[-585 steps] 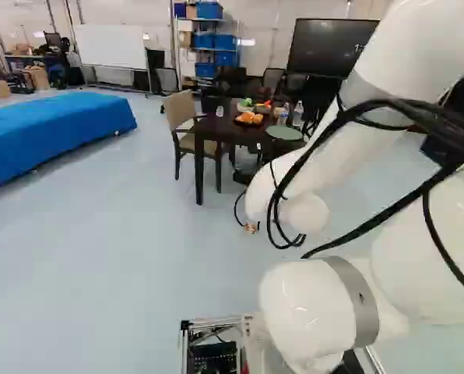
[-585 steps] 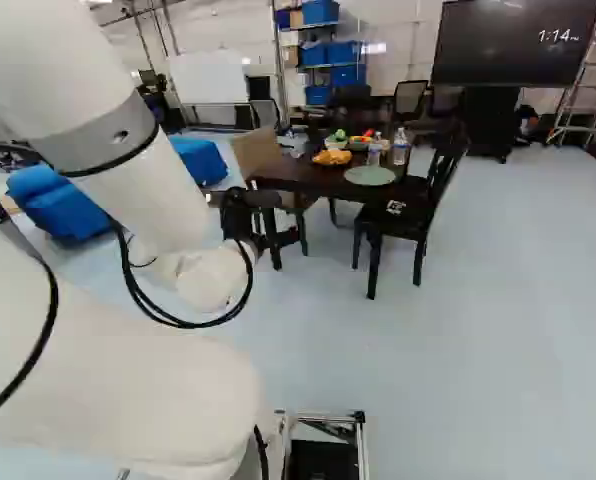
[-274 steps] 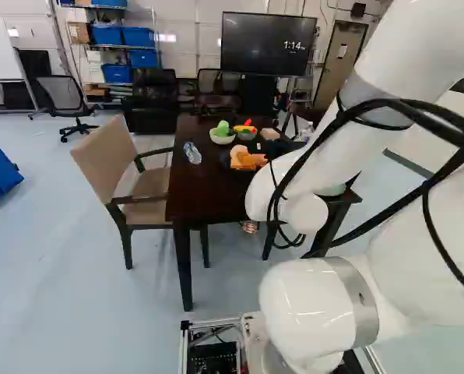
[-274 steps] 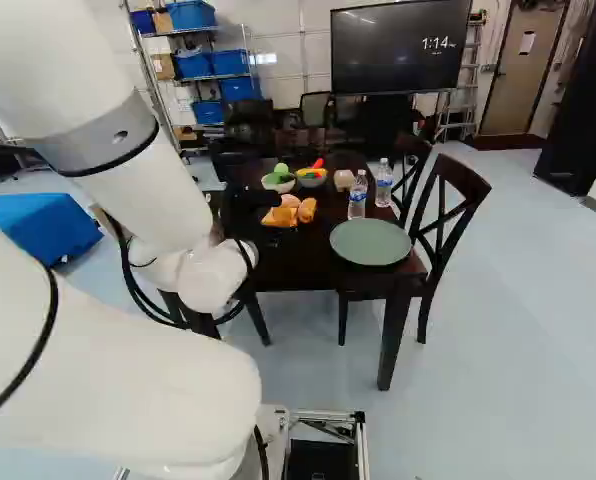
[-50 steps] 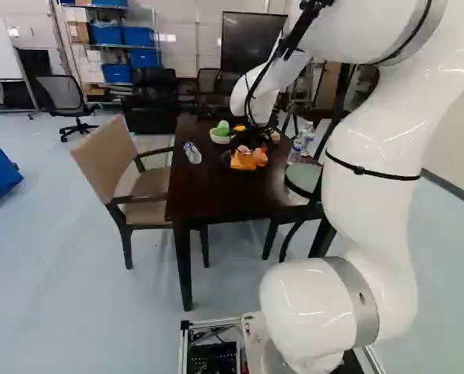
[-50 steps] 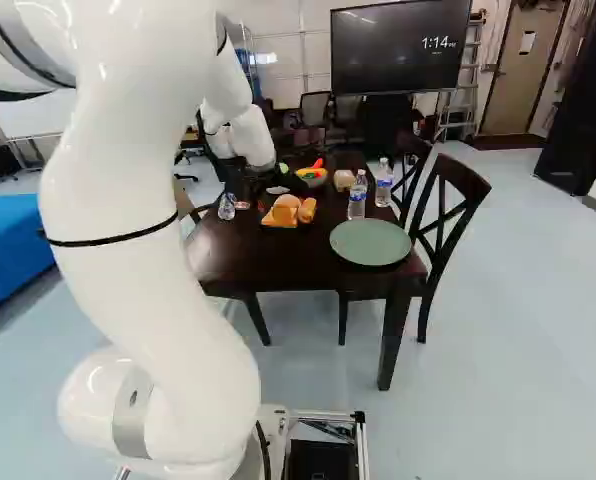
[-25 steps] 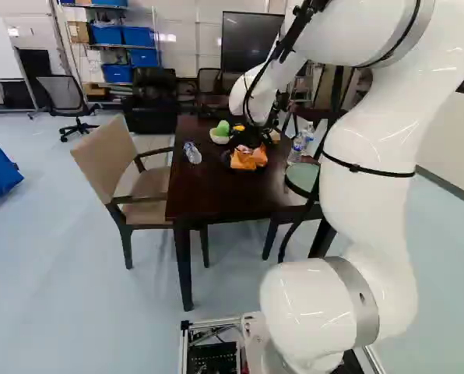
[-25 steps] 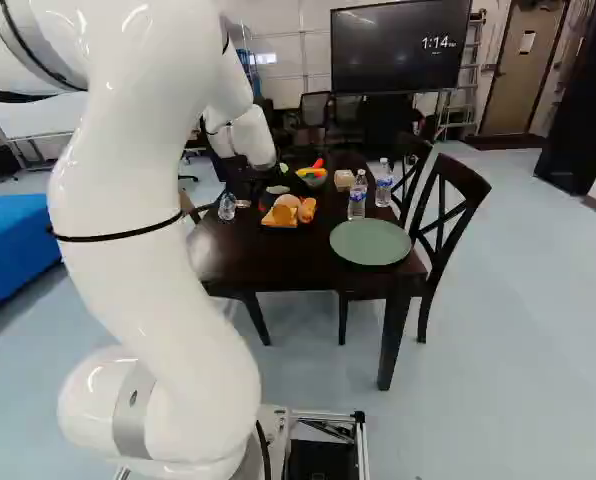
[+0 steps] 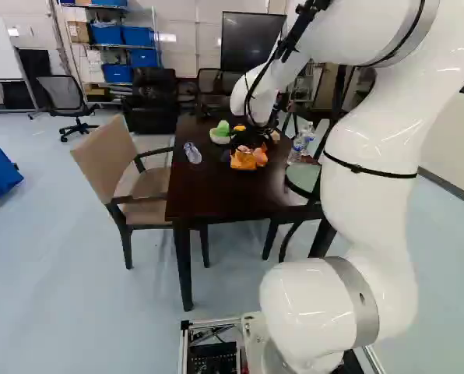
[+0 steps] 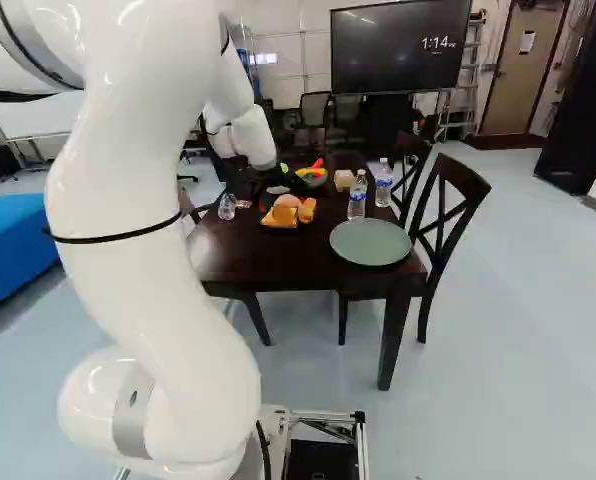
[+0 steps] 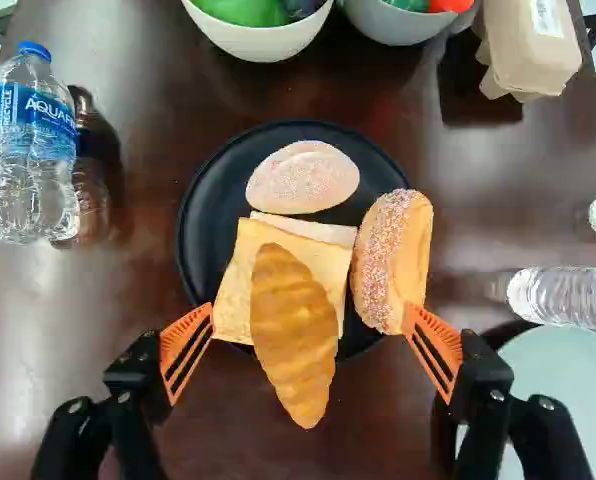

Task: Move the croissant to the empty plate

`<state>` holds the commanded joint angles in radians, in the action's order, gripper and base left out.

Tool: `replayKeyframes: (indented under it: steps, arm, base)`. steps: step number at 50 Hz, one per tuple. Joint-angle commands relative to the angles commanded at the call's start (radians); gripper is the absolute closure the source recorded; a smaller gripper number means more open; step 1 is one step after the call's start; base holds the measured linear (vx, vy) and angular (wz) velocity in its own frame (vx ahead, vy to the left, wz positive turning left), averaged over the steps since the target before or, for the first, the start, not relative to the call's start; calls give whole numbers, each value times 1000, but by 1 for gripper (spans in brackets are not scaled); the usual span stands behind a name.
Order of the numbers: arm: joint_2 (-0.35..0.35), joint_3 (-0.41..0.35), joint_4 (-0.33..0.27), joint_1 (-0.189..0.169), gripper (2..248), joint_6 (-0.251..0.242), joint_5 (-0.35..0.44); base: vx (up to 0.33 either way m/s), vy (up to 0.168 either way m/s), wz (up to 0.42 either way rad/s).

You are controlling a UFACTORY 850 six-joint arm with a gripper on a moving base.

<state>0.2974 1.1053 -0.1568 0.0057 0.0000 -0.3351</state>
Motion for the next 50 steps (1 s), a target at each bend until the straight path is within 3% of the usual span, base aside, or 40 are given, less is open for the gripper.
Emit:
replayKeyframes:
  steps: [46,47,50]
  arm:
    - [5,1,0,0,3,0,0]
    - [5,1,0,0,14,0,0]
    - [5,1,0,0,14,0,0]
  base:
    - [0,0,0]
    - [0,0,0]
    - [0,0,0]
